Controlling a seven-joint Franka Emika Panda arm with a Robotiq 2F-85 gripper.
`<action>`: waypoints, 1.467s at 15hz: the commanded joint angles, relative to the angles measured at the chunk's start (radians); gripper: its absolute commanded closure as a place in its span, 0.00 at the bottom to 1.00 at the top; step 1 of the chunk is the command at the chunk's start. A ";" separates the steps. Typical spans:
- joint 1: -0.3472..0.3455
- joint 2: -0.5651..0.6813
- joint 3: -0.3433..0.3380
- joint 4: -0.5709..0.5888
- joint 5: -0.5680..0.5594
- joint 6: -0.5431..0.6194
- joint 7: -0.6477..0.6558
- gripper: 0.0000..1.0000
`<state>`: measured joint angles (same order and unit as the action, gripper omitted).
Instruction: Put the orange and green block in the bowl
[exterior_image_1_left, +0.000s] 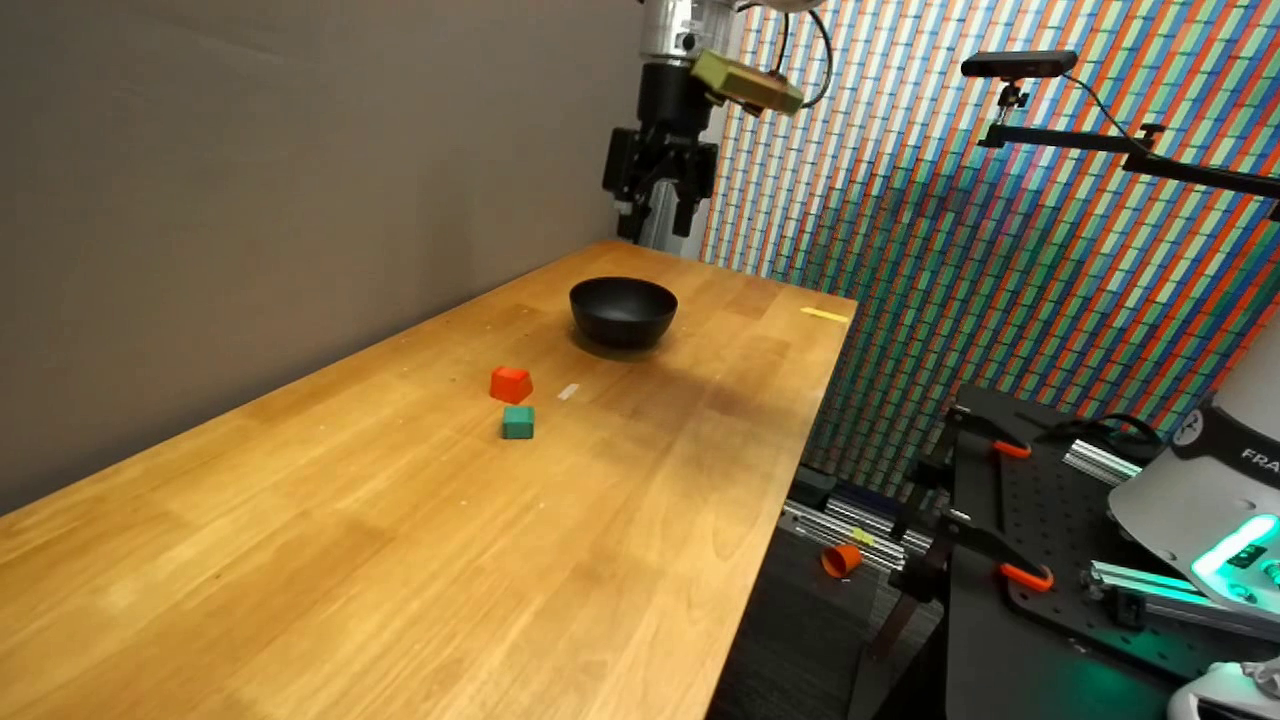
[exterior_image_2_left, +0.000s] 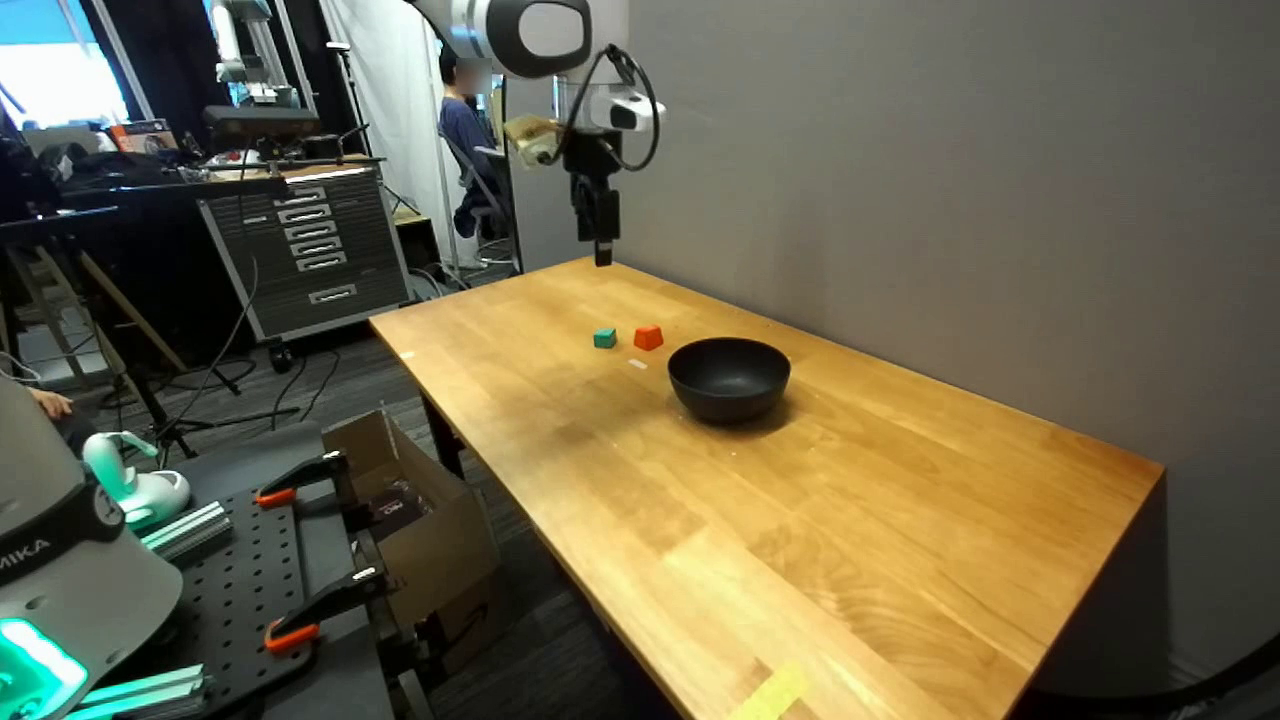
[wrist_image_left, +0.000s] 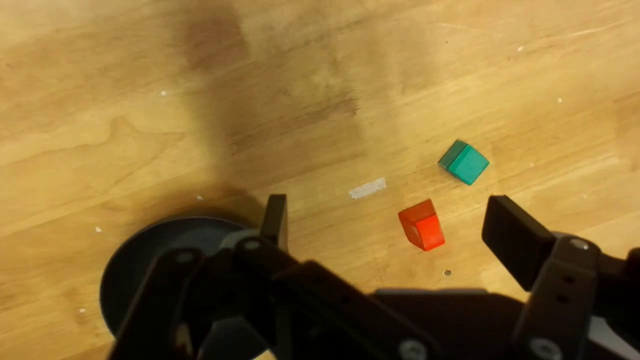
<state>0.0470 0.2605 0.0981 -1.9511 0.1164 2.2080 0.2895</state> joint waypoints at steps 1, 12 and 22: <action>0.027 0.214 -0.018 0.250 -0.013 -0.047 -0.029 0.00; 0.104 0.609 -0.017 0.753 -0.035 -0.244 -0.067 0.00; 0.126 0.789 -0.006 0.928 -0.026 -0.293 -0.107 0.00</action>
<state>0.1625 0.9782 0.0942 -1.1274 0.0912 1.9534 0.2025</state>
